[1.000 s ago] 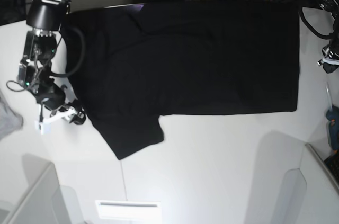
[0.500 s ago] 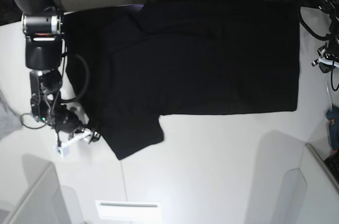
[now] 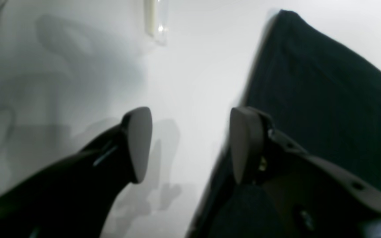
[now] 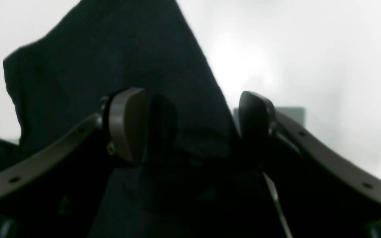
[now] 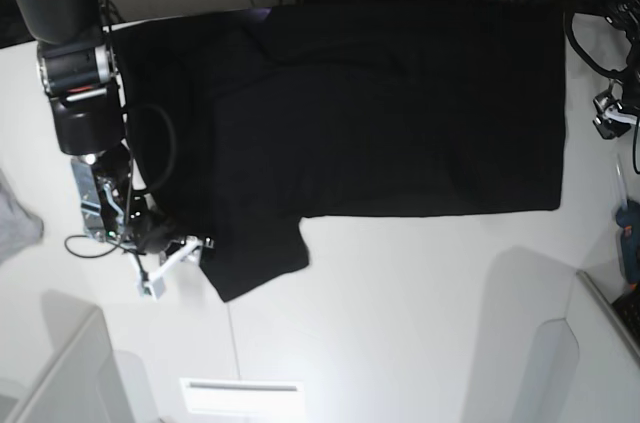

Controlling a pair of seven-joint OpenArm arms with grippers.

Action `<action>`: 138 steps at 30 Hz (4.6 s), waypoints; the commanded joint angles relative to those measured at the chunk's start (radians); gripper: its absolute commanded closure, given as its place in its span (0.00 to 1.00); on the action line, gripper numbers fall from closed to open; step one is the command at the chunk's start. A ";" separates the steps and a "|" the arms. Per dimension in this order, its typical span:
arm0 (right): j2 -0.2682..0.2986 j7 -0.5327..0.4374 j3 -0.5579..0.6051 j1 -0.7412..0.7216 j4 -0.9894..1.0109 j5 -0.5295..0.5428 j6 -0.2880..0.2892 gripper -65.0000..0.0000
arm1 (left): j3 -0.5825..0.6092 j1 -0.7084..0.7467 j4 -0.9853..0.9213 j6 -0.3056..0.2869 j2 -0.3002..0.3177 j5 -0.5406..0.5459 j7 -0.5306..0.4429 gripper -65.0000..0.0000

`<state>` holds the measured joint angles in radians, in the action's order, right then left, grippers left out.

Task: Fold the T-shirt properly
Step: 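Release the shoulders and move the right gripper to the sleeve-side hem corner, then move the left gripper to the opposite hem corner and grasp both corners, then lift the hem corners and fold them over toward the collar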

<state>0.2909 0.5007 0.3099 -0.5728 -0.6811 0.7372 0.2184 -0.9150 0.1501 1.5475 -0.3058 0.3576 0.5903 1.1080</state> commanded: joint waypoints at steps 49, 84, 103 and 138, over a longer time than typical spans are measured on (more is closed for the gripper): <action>0.008 -0.004 0.042 -0.026 -0.013 0.014 0.011 1.00 | 0.534 -0.553 -0.689 0.004 0.111 -0.151 -0.274 0.31; 0.014 -0.098 -0.019 0.073 -0.188 0.014 0.006 1.00 | 0.523 -0.493 -0.497 -0.002 0.085 -0.143 -0.273 1.00; 0.015 -0.095 -0.094 0.179 -0.358 0.009 0.005 1.00 | 0.523 -0.332 -0.353 0.000 0.143 0.127 -0.271 1.00; 0.124 -0.095 -0.094 0.304 -0.552 0.009 0.005 1.00 | 0.419 -0.108 -0.193 0.000 0.243 0.371 -0.207 1.00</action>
<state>0.4042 0.4290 0.2222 -0.2512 -1.2133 0.7368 0.2180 -0.4873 0.0532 1.3346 -0.2989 0.5758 0.9470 0.9138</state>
